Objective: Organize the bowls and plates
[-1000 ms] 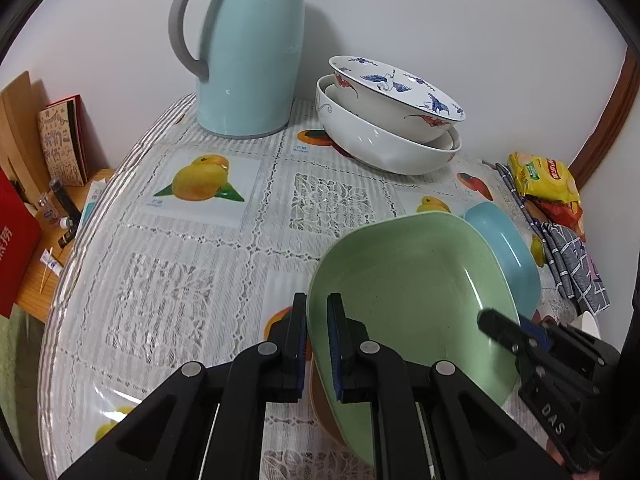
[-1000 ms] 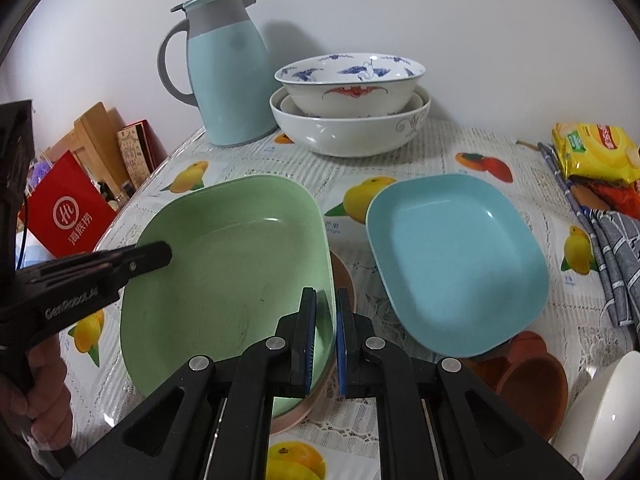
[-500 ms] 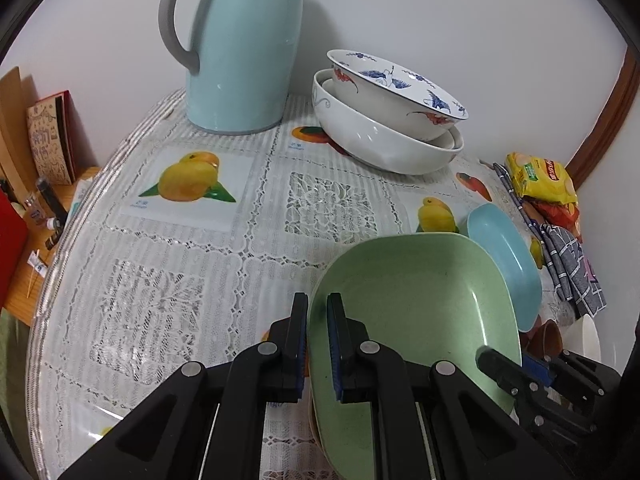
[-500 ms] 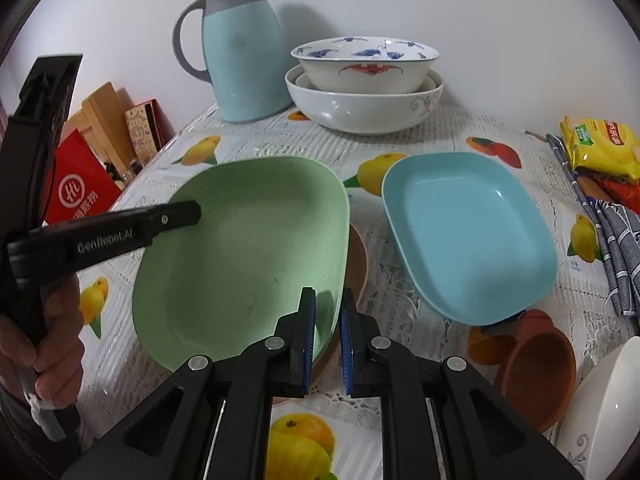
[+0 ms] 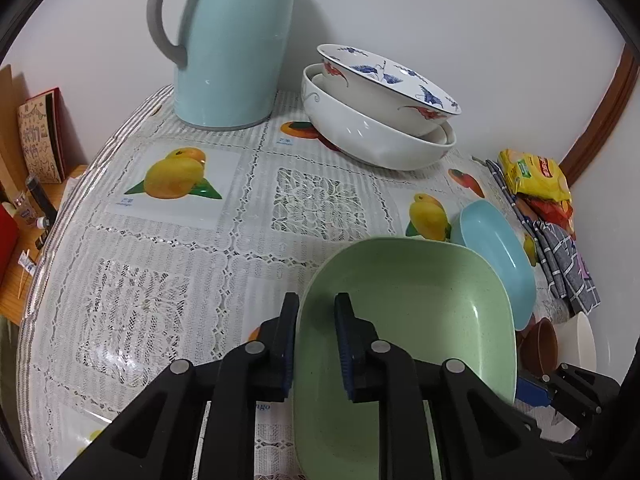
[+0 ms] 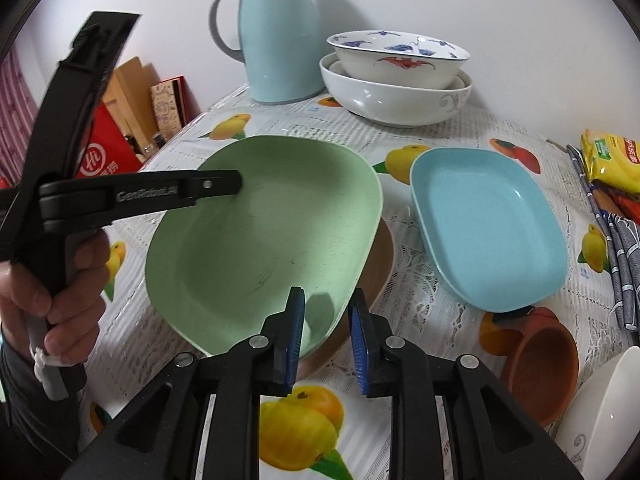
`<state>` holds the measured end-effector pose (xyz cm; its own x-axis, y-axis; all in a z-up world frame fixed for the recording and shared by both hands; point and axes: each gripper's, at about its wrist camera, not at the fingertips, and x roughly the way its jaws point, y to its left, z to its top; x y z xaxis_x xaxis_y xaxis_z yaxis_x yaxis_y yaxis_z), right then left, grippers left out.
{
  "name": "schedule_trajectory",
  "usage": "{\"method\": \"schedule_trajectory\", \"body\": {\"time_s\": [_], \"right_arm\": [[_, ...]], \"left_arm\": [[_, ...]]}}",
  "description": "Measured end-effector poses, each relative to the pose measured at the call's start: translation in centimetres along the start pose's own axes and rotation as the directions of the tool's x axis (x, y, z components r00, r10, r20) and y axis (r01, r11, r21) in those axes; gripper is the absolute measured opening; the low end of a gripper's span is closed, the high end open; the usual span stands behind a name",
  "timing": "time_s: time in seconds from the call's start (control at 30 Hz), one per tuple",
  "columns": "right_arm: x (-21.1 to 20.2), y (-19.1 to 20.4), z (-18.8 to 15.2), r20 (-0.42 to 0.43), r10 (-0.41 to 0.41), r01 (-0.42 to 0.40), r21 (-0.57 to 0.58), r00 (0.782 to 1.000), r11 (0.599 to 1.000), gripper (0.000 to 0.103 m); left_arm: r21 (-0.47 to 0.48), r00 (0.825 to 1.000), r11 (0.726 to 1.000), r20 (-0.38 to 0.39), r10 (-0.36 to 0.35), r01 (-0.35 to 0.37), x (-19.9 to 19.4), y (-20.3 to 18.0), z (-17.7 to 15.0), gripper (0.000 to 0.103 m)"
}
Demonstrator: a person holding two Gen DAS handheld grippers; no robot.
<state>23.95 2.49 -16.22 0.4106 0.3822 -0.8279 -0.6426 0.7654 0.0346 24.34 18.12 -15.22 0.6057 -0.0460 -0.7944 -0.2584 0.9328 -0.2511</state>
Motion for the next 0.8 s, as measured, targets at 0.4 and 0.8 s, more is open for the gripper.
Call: {"method": "schedule_trajectory", "body": {"time_s": [0.4, 0.8], "right_arm": [[-3.0, 0.0, -2.9, 0.079, 0.090, -0.093, 0.031, 0.993, 0.995, 0.038], [-7.6, -0.1, -3.3, 0.168, -0.102, 0.087, 0.097, 0.981, 0.992, 0.048]], "left_arm": [[0.037, 0.999, 0.999, 0.033, 0.011, -0.012, -0.8, -0.7, 0.1, 0.050], [0.041, 0.998, 0.999, 0.062, -0.015, 0.012, -2.3, -1.0, 0.0, 0.059]]}}
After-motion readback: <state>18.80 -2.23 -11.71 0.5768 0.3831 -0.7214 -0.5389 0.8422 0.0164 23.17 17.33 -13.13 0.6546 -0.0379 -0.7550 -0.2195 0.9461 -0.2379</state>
